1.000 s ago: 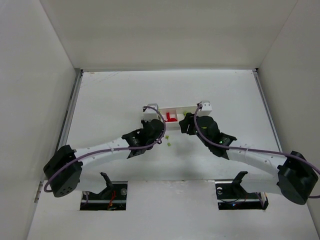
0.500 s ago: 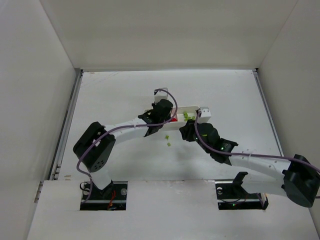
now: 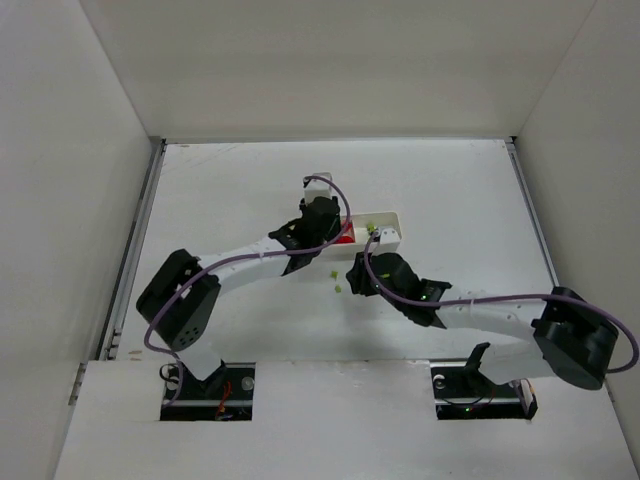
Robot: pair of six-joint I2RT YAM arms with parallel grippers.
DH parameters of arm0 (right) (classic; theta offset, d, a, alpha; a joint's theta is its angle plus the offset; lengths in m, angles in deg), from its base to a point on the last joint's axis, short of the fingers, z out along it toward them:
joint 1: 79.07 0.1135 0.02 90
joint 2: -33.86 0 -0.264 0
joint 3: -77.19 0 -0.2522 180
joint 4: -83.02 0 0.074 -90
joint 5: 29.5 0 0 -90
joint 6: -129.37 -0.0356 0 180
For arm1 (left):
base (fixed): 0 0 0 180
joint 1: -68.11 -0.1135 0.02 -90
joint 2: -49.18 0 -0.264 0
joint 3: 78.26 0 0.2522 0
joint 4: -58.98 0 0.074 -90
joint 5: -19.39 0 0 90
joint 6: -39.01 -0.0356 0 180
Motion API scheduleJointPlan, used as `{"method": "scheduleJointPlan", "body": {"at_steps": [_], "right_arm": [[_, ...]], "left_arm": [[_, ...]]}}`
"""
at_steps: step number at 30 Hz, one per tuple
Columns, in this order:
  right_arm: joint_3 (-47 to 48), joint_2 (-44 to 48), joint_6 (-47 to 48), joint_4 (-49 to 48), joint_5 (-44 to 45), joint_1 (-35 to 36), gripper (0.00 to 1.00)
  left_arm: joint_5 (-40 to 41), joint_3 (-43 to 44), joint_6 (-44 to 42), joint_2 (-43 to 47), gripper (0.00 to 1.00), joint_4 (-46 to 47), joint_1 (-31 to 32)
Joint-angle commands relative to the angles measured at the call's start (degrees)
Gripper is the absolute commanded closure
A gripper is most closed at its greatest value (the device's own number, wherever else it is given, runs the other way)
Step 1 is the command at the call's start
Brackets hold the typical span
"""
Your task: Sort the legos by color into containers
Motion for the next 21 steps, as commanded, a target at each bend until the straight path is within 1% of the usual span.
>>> {"method": "scheduleJointPlan", "body": {"at_steps": [1, 2, 4, 7, 13, 15, 18, 19, 21], "right_arm": [[4.6, -4.2, -2.3, -1.7, 0.1, 0.5, 0.52], [5.4, -5.7, -3.1, -1.4, 0.3, 0.5, 0.51], [6.8, -8.9, -5.2, -1.4, 0.8, 0.4, 0.4], [9.7, -14.2, -5.7, -1.5, 0.9, 0.4, 0.39], [14.6, -20.7, -5.3, -0.2, 1.8, 1.9, 0.4], [15.3, -22.0, -5.4, 0.4, 2.5, 1.9, 0.42], [16.3, -23.6, -5.2, 1.9, 3.9, 1.9, 0.46], [16.8, -24.3, -4.9, 2.4, 4.4, 1.9, 0.49], [17.2, -25.0, -4.4, 3.3, 4.8, 1.9, 0.51]], "left_arm": [[0.7, -4.5, 0.0, 9.2, 0.67, 2.6, -0.8], [0.9, -6.4, 0.5, 11.0, 0.67, 2.6, -0.7], [1.6, -10.7, 1.2, 14.6, 0.68, 2.5, -0.1], [2.9, -17.2, 3.1, 20.3, 0.68, 1.9, 0.7], [6.6, -27.3, 7.5, 31.7, 0.68, -2.6, 2.9], [8.4, -30.2, 8.6, 34.8, 0.68, -3.6, 3.6], [8.9, -33.2, 10.9, 38.1, 0.68, -6.3, 4.3], [9.1, -34.5, 11.8, 39.3, 0.68, -6.5, 5.1], [9.3, -36.3, 13.1, 40.7, 0.68, -6.4, 6.6]]}}
